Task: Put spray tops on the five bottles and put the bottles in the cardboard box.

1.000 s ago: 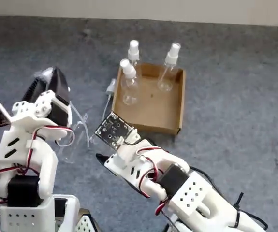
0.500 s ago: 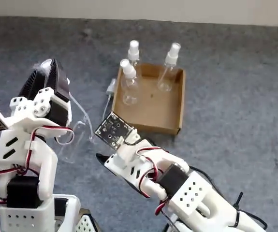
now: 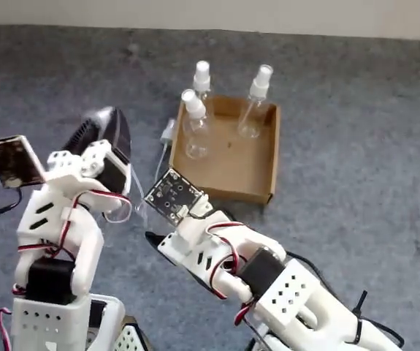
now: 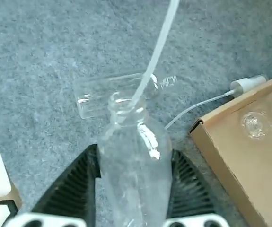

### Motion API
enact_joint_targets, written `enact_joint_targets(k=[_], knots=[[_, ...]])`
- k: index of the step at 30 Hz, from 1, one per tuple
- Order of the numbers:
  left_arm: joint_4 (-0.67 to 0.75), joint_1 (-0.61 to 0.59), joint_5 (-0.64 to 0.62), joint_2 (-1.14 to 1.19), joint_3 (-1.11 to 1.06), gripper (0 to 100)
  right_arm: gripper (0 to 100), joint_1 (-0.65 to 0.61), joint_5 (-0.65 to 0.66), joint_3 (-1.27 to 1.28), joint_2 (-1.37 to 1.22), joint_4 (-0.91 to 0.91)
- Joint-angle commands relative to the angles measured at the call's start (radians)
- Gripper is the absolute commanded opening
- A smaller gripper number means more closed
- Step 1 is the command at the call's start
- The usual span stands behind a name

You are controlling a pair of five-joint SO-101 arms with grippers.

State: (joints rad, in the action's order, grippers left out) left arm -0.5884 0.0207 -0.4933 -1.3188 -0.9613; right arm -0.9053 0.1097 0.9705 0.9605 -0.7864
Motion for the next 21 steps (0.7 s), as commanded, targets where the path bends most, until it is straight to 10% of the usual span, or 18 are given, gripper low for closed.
enact_joint_targets(k=[1, 14, 21], knots=[[-0.094, 0.048, 0.012, -0.012, 0.018, 0, 0.5, 0.015, -0.063, -0.035, 0.035, 0.025], [-0.239, 0.133, 0.066, -0.012, 0.021, 0, 0.5, 0.107, -0.074, -0.127, 0.035, 0.041], [-0.239, 0.139, 0.087, -0.012, -0.048, 0, 0.5, 0.11, -0.081, 0.005, 0.035, 0.386]])
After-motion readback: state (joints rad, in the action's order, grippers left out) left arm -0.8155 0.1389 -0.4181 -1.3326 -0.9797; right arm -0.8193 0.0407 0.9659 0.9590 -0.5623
